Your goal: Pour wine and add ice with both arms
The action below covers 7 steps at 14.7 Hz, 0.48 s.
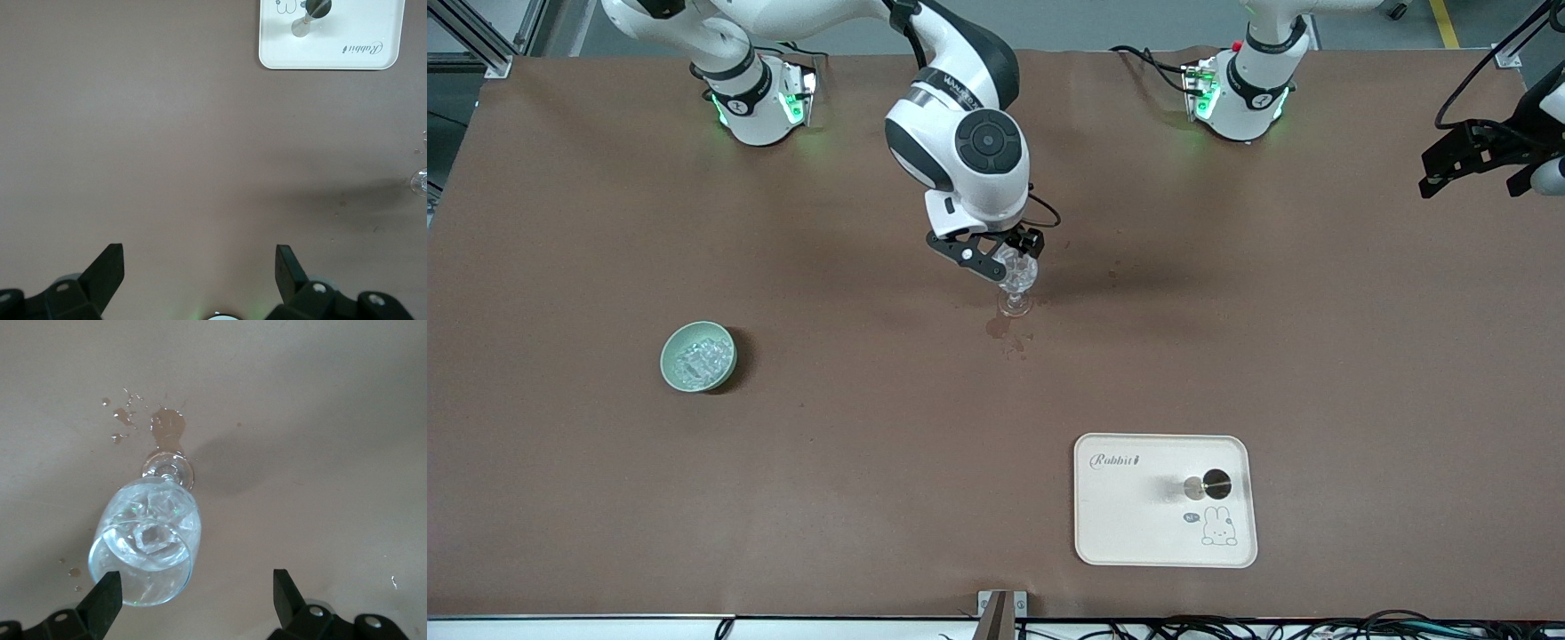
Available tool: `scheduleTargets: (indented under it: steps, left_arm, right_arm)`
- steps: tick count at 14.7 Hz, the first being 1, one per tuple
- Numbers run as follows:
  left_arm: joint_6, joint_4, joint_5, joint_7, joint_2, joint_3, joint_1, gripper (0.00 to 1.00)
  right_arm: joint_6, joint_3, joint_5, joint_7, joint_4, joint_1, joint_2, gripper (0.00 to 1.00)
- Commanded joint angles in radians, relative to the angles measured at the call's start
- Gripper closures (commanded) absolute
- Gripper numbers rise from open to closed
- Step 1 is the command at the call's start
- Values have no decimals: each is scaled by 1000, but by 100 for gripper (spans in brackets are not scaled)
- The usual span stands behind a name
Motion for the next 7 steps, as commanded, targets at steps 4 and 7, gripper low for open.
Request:
scheduleTargets:
  steps: [4, 7]
  left_arm:
    - [18, -30, -51, -5, -15, 5, -6, 0]
    - [18, -30, -50, -2, -10, 2, -17, 0]
  right_arm:
    - [-25, -1, -22, -45, 58, -104, -118, 0]
    - [-34, -48, -71, -73, 58, -153, -227, 0]
